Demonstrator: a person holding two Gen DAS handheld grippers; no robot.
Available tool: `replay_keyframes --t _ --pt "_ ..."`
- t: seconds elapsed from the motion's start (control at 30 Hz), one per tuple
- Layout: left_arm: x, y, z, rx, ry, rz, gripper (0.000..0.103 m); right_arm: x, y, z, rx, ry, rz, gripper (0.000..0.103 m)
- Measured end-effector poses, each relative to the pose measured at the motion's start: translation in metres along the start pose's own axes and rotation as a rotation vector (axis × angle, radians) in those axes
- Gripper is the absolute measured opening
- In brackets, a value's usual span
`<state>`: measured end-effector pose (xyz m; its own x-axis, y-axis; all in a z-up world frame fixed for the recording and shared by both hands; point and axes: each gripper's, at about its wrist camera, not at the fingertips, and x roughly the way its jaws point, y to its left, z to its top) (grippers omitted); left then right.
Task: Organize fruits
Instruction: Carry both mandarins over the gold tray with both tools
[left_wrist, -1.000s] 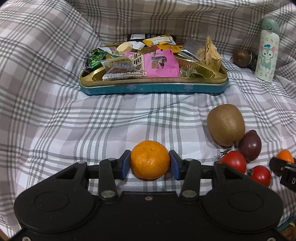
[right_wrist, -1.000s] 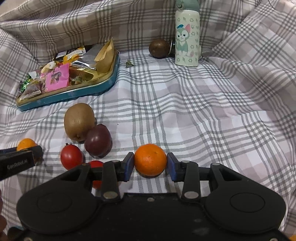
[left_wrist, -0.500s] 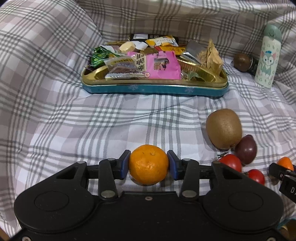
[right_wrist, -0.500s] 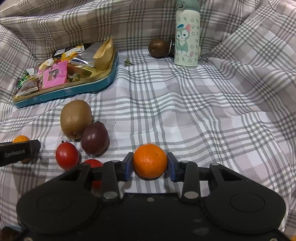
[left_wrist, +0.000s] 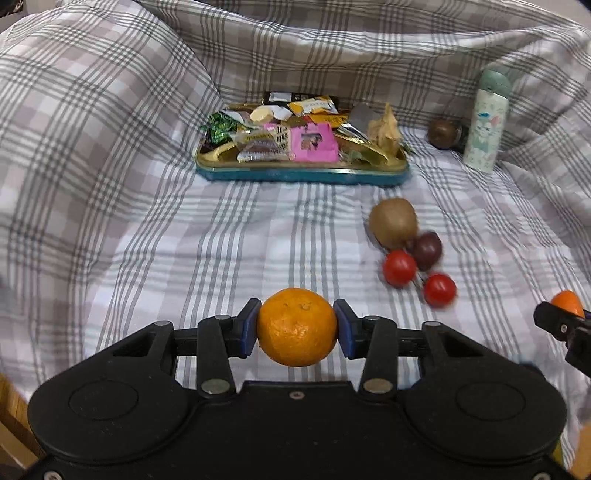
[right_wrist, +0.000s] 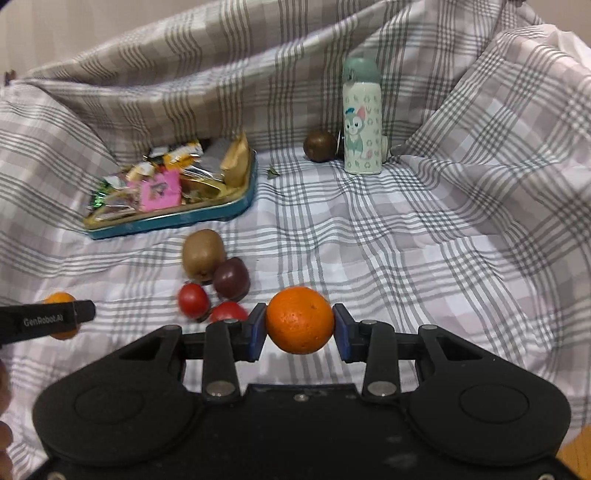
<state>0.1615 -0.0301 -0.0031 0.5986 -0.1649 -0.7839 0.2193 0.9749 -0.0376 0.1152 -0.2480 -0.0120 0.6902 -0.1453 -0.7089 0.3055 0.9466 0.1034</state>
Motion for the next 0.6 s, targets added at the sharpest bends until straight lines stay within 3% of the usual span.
replay_keyframes --t 0.33,0.6 --pt "-0.051 -0.009 -0.05 0.02 0.021 -0.025 0.051 -0.071 -0.005 -0.05 0.028 -0.016 0.057 0.038" --pt "-0.069 -0.011 -0.082 0.0 0.083 -0.068 0.051 -0.107 -0.002 -0.091 0.037 0.004 0.071 0.038"
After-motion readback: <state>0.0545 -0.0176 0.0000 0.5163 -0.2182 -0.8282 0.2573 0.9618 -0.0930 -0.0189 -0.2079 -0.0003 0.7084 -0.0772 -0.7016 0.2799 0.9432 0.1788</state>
